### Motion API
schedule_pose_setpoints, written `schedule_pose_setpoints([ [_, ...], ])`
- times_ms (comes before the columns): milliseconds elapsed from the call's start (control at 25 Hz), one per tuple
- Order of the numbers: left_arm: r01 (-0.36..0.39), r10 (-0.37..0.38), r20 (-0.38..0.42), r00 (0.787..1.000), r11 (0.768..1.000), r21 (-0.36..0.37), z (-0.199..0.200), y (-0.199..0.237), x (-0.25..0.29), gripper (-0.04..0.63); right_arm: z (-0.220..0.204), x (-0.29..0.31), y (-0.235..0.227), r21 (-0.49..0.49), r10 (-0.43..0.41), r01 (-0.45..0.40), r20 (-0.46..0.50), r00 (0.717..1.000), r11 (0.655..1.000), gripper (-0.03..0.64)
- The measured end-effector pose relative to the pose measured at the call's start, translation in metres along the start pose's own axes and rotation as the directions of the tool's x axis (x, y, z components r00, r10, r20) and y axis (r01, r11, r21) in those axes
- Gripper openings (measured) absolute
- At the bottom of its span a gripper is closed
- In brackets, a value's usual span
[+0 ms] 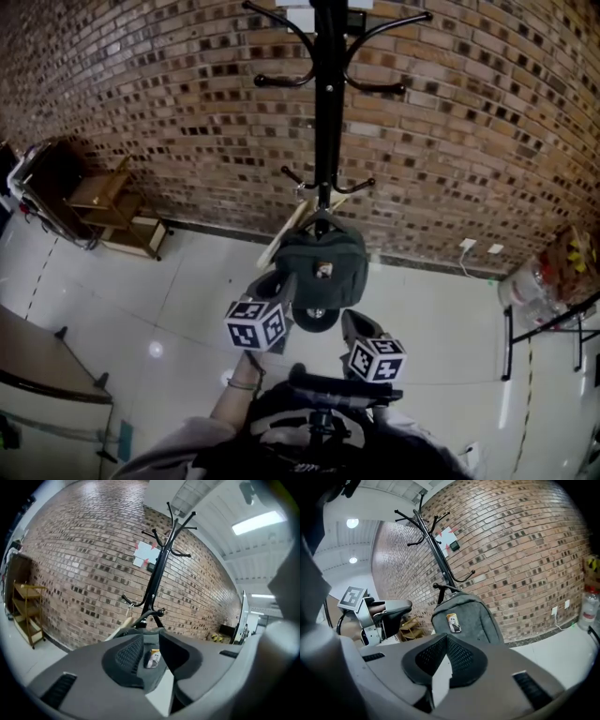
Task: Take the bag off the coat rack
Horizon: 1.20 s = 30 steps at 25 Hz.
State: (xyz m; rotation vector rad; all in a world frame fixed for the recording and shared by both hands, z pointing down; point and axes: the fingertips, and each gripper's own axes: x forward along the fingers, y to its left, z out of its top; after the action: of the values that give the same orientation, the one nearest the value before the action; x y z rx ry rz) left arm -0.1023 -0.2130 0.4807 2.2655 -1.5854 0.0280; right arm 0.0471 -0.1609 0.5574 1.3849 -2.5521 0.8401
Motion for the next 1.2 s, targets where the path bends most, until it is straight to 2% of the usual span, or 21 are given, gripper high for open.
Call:
schedule_pose_setpoints([
  [160,0.006,-0.003,-0.016,1.0,0.985,0.17,0.026,0.02,0.034,0.123,0.012,0.025,-0.002,0.011,-0.033,0.033,0.009,0.999,0.999,0.009],
  [360,0.093,-0.072,-0.079,0.994,0.947,0.309,0.042,0.028,0.078,0.167,0.02,0.045,-0.003,0.027,-0.08,0.08,0.01,0.997,0.996,0.009],
  [520,0.166,-0.118,-0.142,0.983,0.903,0.396,0.044,0.028,0.106,0.173,0.025,0.053,-0.007,0.048,-0.125,0.123,0.027,0.992,0.991,0.009],
  [640,0.219,-0.137,-0.204,0.969,0.859,0.462,0.037,0.026,0.123,0.173,0.034,0.054,-0.006,0.054,-0.142,0.139,0.04,0.989,0.989,0.009],
  [720,0.23,-0.134,-0.218,0.967,0.827,0.513,0.034,0.028,0.135,0.173,0.038,0.056,-0.005,0.05,-0.147,0.145,0.04,0.988,0.988,0.009],
  [800,0.23,-0.125,-0.223,0.967,0.809,0.541,0.034,0.03,0.143,0.173,0.037,0.058,-0.01,0.054,-0.161,0.159,0.038,0.986,0.986,0.009],
  [1040,0.232,-0.108,-0.241,0.964,0.786,0.573,0.031,0.031,0.16,0.172,0.035,0.068,-0.014,0.066,-0.168,0.166,0.033,0.985,0.984,0.009],
  [1120,0.213,-0.09,-0.227,0.97,0.764,0.608,0.029,0.029,0.166,0.168,0.034,0.071,-0.019,0.065,-0.173,0.17,0.035,0.984,0.983,0.009],
  [1200,0.189,-0.066,-0.207,0.976,0.728,0.659,0.029,0.027,0.171,0.145,0.036,0.073,-0.022,0.066,-0.177,0.175,0.038,0.983,0.982,0.009],
])
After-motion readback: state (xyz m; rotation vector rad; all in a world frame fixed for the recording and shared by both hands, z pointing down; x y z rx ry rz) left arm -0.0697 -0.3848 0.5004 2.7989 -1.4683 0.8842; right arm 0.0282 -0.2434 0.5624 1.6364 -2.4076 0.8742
